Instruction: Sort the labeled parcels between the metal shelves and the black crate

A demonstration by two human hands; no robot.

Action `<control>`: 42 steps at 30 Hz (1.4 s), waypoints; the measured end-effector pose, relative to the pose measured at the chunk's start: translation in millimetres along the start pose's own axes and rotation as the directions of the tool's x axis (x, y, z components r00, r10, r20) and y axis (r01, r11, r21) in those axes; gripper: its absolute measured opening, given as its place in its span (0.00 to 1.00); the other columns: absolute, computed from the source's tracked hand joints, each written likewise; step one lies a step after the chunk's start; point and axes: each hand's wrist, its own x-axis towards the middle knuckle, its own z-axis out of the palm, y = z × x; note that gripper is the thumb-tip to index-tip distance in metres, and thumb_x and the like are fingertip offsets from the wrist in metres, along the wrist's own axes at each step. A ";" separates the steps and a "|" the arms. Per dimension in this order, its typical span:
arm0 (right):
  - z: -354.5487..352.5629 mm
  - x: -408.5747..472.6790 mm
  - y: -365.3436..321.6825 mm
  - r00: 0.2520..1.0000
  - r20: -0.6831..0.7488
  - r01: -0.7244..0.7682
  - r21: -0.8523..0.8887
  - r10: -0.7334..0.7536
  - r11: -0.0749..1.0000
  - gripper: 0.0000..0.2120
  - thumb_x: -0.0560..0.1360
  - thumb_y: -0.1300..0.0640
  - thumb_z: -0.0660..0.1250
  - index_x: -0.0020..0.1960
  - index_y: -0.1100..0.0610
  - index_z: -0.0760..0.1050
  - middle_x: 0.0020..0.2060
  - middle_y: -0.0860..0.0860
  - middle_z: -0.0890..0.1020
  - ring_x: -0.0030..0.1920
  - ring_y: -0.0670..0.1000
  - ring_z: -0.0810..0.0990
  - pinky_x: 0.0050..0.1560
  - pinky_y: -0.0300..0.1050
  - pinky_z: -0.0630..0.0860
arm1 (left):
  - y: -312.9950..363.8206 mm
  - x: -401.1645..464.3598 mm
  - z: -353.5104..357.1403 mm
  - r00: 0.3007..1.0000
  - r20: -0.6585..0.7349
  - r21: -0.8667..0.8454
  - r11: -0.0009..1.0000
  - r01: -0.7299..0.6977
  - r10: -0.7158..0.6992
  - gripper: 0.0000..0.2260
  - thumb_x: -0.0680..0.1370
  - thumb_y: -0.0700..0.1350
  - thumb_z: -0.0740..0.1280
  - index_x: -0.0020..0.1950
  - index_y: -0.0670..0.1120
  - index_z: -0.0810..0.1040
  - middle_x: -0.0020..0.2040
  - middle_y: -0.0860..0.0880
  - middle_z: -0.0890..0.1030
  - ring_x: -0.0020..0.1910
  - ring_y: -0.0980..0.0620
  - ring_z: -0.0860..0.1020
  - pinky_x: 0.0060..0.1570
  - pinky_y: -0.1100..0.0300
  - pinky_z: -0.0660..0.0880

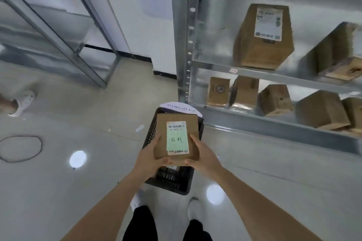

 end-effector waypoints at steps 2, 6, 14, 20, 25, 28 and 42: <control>28.7 23.0 26.0 0.999 -0.026 -0.046 0.024 0.047 0.999 0.45 0.76 0.53 0.74 0.83 0.45 0.49 0.79 0.47 0.64 0.77 0.51 0.65 0.76 0.54 0.65 | -26.2 30.1 16.3 0.998 0.055 0.040 0.999 -0.005 0.003 0.45 0.71 0.46 0.78 0.80 0.55 0.54 0.70 0.52 0.73 0.64 0.51 0.73 0.66 0.51 0.72; 89.4 71.3 82.6 0.986 -0.036 -0.157 0.082 0.161 0.984 0.46 0.76 0.55 0.72 0.83 0.41 0.47 0.78 0.47 0.65 0.75 0.51 0.68 0.73 0.50 0.69 | -88.9 91.1 55.1 0.989 0.150 0.087 0.996 -0.030 0.016 0.46 0.71 0.44 0.78 0.81 0.55 0.55 0.72 0.52 0.71 0.69 0.50 0.71 0.70 0.49 0.70; 189.6 159.5 169.1 0.950 -0.035 -0.300 0.166 0.309 0.940 0.46 0.74 0.59 0.73 0.81 0.38 0.49 0.72 0.50 0.72 0.71 0.53 0.73 0.70 0.57 0.74 | -199.0 184.0 122.8 0.968 0.252 0.152 0.987 -0.044 0.005 0.47 0.71 0.43 0.77 0.81 0.54 0.51 0.73 0.52 0.70 0.69 0.54 0.69 0.70 0.49 0.70; 229.0 199.8 215.4 0.936 -0.031 -0.341 0.172 0.351 0.924 0.45 0.75 0.60 0.72 0.80 0.38 0.48 0.69 0.50 0.72 0.69 0.53 0.75 0.68 0.56 0.76 | -254.4 225.0 162.3 0.962 0.274 0.207 0.977 -0.043 -0.016 0.48 0.72 0.47 0.77 0.81 0.55 0.48 0.72 0.51 0.71 0.68 0.51 0.70 0.66 0.53 0.69; 249.9 223.1 240.0 0.939 -0.017 -0.339 0.131 0.344 0.932 0.47 0.78 0.63 0.68 0.82 0.39 0.41 0.73 0.53 0.64 0.70 0.56 0.72 0.69 0.51 0.73 | -281.9 245.9 185.4 0.964 0.264 0.189 0.982 -0.012 -0.039 0.48 0.72 0.45 0.77 0.82 0.55 0.47 0.72 0.49 0.71 0.68 0.50 0.70 0.66 0.55 0.68; 261.0 236.7 247.8 0.942 -0.015 -0.332 0.089 0.335 0.939 0.47 0.79 0.66 0.66 0.82 0.40 0.38 0.77 0.53 0.56 0.75 0.57 0.65 0.74 0.52 0.69 | -296.4 254.9 194.7 0.965 0.256 0.164 0.986 0.007 -0.049 0.48 0.72 0.45 0.77 0.81 0.56 0.48 0.72 0.49 0.71 0.68 0.50 0.71 0.66 0.55 0.68; 285.3 269.7 265.3 0.928 -0.093 -0.356 0.065 0.361 0.932 0.53 0.77 0.72 0.64 0.81 0.39 0.32 0.82 0.53 0.40 0.79 0.57 0.59 0.68 0.49 0.74 | -322.5 291.3 226.3 0.983 0.184 0.230 0.971 -0.057 0.014 0.48 0.71 0.42 0.77 0.81 0.56 0.49 0.75 0.47 0.66 0.70 0.48 0.70 0.68 0.58 0.66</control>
